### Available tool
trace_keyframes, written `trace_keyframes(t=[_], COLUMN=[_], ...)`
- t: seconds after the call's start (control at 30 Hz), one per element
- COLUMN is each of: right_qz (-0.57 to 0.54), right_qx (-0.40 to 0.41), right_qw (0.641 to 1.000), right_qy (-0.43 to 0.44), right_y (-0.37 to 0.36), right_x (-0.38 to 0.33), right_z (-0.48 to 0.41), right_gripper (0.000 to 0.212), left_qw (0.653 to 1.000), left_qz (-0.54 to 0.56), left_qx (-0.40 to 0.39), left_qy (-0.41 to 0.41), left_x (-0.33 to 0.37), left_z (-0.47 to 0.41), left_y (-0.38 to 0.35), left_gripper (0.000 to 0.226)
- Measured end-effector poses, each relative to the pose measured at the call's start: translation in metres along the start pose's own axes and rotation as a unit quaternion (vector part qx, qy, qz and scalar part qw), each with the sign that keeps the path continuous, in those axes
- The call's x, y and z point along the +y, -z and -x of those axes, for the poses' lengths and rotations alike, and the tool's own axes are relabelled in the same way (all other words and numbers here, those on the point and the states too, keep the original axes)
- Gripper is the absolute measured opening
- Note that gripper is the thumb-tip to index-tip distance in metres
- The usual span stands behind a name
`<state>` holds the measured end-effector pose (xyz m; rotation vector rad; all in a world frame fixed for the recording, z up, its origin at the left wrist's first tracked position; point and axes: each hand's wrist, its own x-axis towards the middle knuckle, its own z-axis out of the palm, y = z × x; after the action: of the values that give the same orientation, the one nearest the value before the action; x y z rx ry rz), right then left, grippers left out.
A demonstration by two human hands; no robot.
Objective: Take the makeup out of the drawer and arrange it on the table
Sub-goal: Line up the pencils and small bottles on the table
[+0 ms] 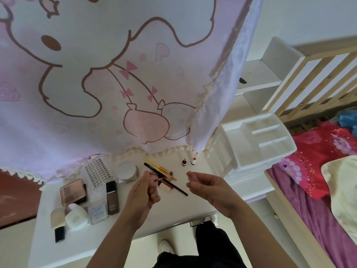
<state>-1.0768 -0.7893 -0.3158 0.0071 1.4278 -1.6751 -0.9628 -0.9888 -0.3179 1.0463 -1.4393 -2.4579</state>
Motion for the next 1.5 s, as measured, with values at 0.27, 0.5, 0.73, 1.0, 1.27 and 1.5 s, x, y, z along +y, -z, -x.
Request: trace_keyframes(t=[0.27, 0.5, 0.73, 1.0, 1.27, 1.5], right_qz=[0.074, 0.103, 0.201, 0.316, 0.418, 0.432], right_qx=[0.134, 0.210, 0.276, 0.312, 0.336, 0.304], right_qw=[0.988, 0.972, 0.938, 0.886, 0.826, 0.835], right_qy=[0.001, 0.039, 0.058, 0.131, 0.176, 0.157], right_y=[0.011, 0.038, 0.066, 0.090, 0.091, 0.097], right_x=[0.024, 0.038, 0.062, 0.113, 0.124, 0.123], right_z=[-0.005, -0.047, -0.115, -0.165, -0.178, -0.177], right_gripper=[0.031, 0.020, 0.017, 0.020, 0.023, 0.044], left_qw=[0.994, 0.993, 0.957, 0.866, 0.815, 0.823], left_qz=[0.071, 0.066, -0.285, -0.458, -0.517, -0.525], left_qx=[-0.045, -0.055, 0.026, 0.162, 0.195, 0.163], left_qy=[0.066, 0.077, -0.039, -0.114, -0.175, -0.143], left_x=[-0.031, -0.058, -0.100, -0.135, -0.159, -0.158], left_z=[-0.016, -0.052, -0.112, -0.161, -0.184, -0.176], left_y=[-0.003, -0.017, -0.038, -0.063, -0.062, -0.061], left_gripper=[0.039, 0.041, 0.017, 0.027, 0.022, 0.047])
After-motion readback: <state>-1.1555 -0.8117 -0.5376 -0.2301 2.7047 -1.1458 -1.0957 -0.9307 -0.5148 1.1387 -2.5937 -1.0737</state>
